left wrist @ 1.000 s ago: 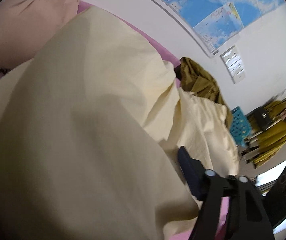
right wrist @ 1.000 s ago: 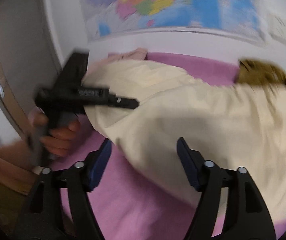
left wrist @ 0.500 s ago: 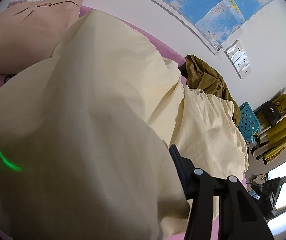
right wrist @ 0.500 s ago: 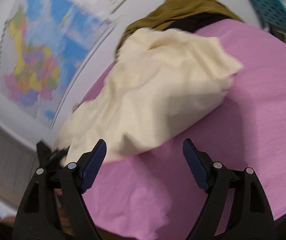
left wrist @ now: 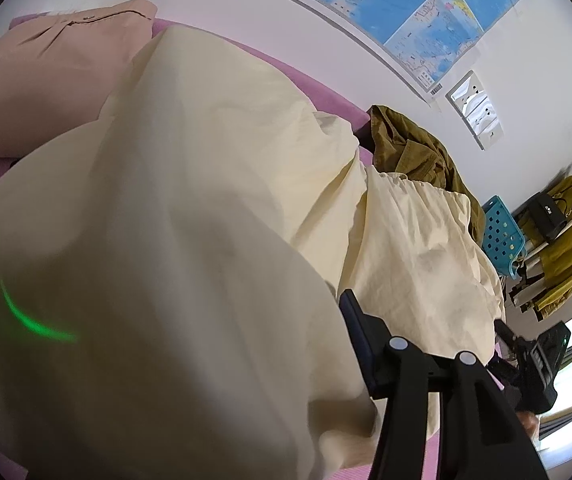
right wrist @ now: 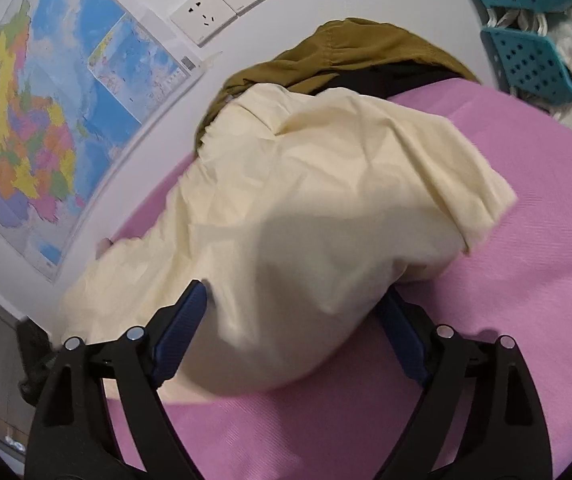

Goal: Fold large clothes

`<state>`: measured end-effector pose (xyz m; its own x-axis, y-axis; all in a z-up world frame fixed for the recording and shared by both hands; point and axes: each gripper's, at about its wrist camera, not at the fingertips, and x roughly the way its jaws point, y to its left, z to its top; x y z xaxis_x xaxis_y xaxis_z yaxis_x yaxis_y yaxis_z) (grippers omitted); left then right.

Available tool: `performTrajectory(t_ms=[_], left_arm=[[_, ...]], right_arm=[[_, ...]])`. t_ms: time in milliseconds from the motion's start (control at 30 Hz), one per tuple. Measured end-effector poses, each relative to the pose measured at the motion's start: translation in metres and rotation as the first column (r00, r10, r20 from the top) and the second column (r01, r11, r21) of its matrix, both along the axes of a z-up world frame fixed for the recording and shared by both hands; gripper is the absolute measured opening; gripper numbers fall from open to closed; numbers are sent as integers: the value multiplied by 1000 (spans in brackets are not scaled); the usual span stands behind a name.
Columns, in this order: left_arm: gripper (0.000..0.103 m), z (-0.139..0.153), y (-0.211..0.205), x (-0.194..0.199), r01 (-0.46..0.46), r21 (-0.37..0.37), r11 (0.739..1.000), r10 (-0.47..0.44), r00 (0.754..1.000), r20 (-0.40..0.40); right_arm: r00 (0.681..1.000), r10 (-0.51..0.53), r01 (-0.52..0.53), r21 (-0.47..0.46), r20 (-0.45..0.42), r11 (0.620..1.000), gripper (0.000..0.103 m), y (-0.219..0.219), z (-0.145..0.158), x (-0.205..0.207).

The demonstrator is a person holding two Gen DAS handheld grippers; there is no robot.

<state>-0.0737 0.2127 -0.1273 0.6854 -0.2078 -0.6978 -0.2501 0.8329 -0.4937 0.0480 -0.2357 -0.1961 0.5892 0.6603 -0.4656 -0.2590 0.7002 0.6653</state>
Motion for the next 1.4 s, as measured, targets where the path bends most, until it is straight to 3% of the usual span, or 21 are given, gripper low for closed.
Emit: performTrajectory(t_ms=[67,133,167,200,233,267,333,367,600,700,767,833,867,900,1000,1100,1267,1400], left_arm=[[51,0,0,0,7,7,1000,-7,1000,2],[54,0,0,1,11,5,1000,-11,1000,3],[55,0,-1,2,15,8,1000,-15,1000,2],[55,0,-2,3,15,13,1000,-15,1000,1],[56,0,-2,4,17,16,1000,-17,1000,0],[56,0,-2,4,19,19,1000,-19,1000,0],[57,0,-2,3,26,12,1000,-26,1000,7],[58,-1,-1,3,29,8,1000,-29,1000,9],[64,0,-4,3,40,11,999,-40,999,17],[68,1,-6,4,45,20,999,-46,999,19],[68,1,-6,4,42,21,999,-42,999,17],[69,1,-7,4,41,24,999,-41,999,14],[69,2,-8,4,38,26,999,-38,999,10],[70,2,-8,5,36,30,999,-37,999,9],[71,3,-13,6,28,59,998,-28,1000,-2],[71,3,-17,10,28,95,995,-26,1000,-17],[71,4,-19,16,25,125,992,-21,999,-32],[71,4,-21,19,20,141,990,-14,999,-45]], right_arm=[[1000,21,-22,115,4,993,85,-4,0,7],[1000,26,-25,154,-4,988,84,-4,-1,13],[1000,14,-13,108,-6,994,81,0,0,15],[1000,-5,5,-25,7,1000,80,10,3,16],[999,-1,4,-101,32,995,79,18,5,14],[999,-4,7,-103,36,995,81,20,6,13],[1000,-10,10,40,6,999,81,8,0,13],[1000,-15,15,53,-12,998,78,4,-1,12],[999,16,-16,24,-30,1000,79,1,-2,1],[1000,23,-23,-18,-4,1000,93,18,3,11],[999,19,-16,-72,30,997,97,36,4,19],[999,15,-13,-66,31,998,96,43,4,25],[999,27,-26,-30,22,999,91,44,4,30],[999,32,-32,-5,15,999,79,43,2,33],[999,52,-53,18,15,998,57,37,0,33],[997,76,-77,71,6,995,54,29,-2,34],[994,114,-114,14,1,993,59,39,-1,38],[993,119,-118,-12,9,993,54,44,2,37]])
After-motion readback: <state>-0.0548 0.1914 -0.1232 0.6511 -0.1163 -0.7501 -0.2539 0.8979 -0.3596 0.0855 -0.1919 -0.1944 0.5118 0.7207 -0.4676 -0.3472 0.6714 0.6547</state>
